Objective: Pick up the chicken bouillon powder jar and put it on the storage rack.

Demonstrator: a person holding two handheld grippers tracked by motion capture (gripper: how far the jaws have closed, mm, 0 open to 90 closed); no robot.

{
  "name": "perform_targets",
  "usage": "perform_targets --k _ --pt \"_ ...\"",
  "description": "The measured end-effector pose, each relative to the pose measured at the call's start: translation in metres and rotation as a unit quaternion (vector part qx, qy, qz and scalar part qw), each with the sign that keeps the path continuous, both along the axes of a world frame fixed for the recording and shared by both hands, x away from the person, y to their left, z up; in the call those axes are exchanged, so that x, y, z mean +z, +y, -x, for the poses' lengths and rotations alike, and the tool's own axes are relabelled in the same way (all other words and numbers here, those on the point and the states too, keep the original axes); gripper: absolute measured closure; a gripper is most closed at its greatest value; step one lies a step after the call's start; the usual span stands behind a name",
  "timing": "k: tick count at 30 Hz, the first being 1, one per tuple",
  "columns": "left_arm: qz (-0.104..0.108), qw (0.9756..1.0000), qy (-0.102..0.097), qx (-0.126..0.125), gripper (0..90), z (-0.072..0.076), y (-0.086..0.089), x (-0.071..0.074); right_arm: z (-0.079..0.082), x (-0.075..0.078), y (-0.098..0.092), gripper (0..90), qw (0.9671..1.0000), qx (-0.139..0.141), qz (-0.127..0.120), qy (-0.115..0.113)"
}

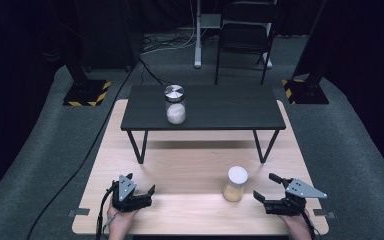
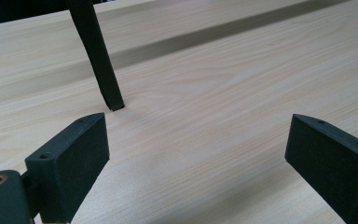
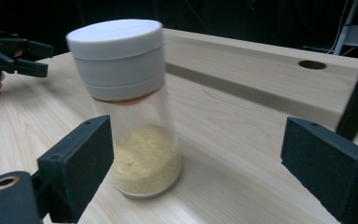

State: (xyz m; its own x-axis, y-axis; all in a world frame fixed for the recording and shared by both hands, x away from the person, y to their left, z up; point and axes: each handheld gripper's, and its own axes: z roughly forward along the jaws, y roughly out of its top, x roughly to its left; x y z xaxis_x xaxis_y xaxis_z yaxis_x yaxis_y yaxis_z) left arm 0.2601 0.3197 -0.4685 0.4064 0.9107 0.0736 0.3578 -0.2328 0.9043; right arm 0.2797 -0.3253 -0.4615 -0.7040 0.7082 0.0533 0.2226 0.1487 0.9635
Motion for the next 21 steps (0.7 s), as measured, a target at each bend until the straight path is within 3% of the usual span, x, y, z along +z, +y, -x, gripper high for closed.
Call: perform_targets --k 8,17,21 --pt "0.0 1.0 0.0 0.0 5.8 0.0 0.0 0.0 -0.005 0.001 0.032 7.8 0.9999 0.012 0.012 0.003" --pt "-0.001 1.0 -0.001 0.001 5.9 0.001 0.0 0.0 -0.018 0.0 0.048 10.6 0.9996 0.021 0.001 0.021" --pt "0.001 1.0 -0.001 0.002 5.9 0.001 0.0 0.0 -0.023 0.0 0.058 12.6 0.9994 0.021 0.007 0.026"
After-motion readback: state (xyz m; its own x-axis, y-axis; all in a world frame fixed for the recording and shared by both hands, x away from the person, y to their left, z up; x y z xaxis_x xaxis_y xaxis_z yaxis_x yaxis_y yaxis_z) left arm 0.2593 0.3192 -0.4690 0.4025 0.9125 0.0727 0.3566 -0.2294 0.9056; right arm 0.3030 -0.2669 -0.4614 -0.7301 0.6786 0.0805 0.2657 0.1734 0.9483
